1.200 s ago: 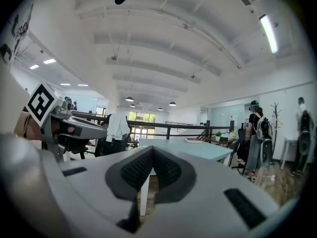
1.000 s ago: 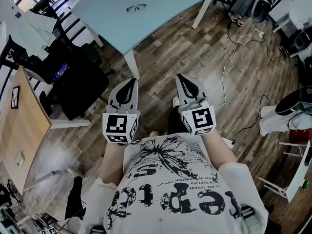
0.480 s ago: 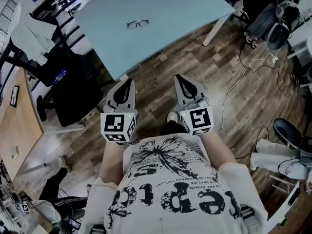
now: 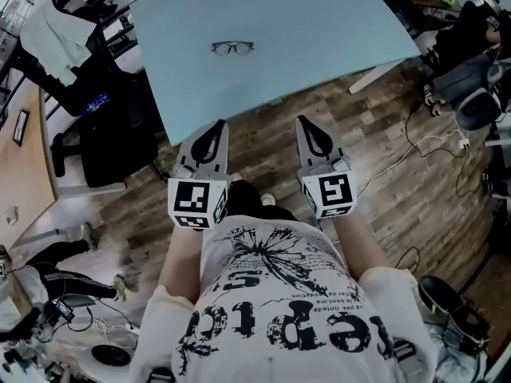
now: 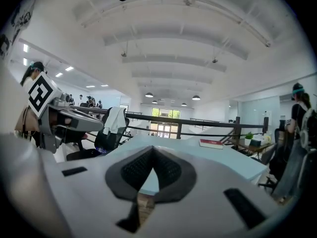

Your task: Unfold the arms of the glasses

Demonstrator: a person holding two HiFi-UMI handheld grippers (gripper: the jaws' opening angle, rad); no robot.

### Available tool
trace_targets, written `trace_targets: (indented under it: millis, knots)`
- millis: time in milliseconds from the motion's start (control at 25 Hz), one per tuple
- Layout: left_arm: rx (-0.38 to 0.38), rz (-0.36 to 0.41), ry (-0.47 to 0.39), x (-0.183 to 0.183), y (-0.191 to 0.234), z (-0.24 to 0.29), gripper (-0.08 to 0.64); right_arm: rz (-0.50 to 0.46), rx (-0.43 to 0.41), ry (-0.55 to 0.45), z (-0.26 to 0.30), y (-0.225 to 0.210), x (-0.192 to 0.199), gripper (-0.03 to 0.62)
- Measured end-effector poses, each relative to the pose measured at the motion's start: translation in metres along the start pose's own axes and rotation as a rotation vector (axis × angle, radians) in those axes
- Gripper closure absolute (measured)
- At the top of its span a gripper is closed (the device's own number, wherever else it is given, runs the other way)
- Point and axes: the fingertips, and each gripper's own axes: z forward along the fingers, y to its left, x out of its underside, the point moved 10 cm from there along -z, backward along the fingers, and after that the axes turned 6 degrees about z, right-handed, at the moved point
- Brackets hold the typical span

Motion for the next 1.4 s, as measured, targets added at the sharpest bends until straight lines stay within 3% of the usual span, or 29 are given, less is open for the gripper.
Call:
trace_targets:
  millis: [240,600,880,1120,1400]
  knots:
    - [-0.042,-0.031,0.043,0.007,0.039,0.060,0.540,-0.001,-0.026,0.041,0.074,-0.034,0.001,0.581]
    - [-0.053,-0.076,0.090,0.011,0.131,0.178,0.540,-0.014,-0.073,0.097,0.220,-0.073,-0.006,0.581]
    - [-0.030,-0.104,0.156,0.028,0.187,0.242,0.540,0.023,-0.081,0.262,0.321,-0.093,0.013,0.581]
    - [-0.054,-0.154,0.223,0.054,0.192,0.269,0.540,0.002,-0.171,0.414,0.371,-0.106,0.040,0.581]
    - [-0.140,-0.197,0.292,0.063,0.171,0.288,0.540,-0.054,-0.369,0.627,0.399,-0.124,0.074,0.552]
